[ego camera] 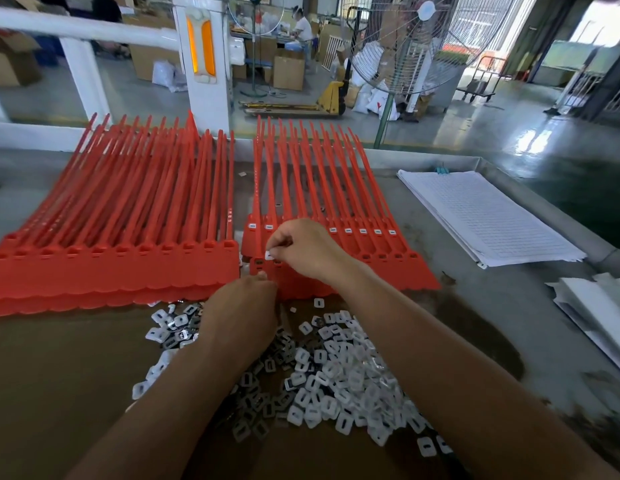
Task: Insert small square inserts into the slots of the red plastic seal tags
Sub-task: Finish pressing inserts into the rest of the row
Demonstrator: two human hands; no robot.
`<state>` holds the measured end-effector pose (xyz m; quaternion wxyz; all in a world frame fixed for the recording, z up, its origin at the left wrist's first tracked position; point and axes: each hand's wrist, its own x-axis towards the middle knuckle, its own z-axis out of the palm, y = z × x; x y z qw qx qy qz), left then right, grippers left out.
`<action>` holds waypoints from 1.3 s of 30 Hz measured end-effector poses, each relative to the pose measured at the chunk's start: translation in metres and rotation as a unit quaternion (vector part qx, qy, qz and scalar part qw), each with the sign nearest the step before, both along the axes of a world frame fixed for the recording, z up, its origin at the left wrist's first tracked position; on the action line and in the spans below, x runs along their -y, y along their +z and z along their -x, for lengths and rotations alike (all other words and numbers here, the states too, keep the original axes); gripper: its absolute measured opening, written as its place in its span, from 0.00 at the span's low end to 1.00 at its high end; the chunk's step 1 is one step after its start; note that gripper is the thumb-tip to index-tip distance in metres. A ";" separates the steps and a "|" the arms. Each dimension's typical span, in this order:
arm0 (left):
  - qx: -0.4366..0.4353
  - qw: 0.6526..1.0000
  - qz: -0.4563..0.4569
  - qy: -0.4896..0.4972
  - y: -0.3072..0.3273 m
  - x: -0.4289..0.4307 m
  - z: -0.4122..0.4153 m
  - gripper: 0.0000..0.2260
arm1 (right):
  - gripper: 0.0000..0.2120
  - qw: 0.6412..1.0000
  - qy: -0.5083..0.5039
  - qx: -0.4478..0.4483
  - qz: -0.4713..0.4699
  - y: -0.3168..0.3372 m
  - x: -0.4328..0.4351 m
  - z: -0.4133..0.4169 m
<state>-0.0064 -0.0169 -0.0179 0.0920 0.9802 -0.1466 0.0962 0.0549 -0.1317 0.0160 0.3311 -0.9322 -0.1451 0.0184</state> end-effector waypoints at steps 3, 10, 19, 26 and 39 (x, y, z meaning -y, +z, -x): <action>0.006 1.000 -0.010 -0.005 -0.002 -0.001 0.000 0.13 | 0.07 1.000 -0.008 0.004 0.010 -0.007 -0.011 -0.006; 0.016 1.000 -0.013 -0.009 -0.003 -0.001 0.000 0.14 | 0.09 0.997 -0.019 0.009 0.072 -0.012 -0.019 -0.011; 0.021 1.000 -0.007 -0.006 -0.003 -0.001 0.002 0.15 | 0.08 0.991 -0.002 0.011 0.130 -0.012 -0.026 -0.010; 0.019 1.000 -0.010 -0.005 -0.002 -0.001 0.003 0.13 | 0.02 0.997 -0.055 -0.027 0.053 -0.016 -0.023 -0.019; 0.009 1.000 -0.005 -0.006 -0.002 -0.002 0.002 0.13 | 0.10 0.988 -0.082 -0.102 0.083 -0.011 -0.029 -0.033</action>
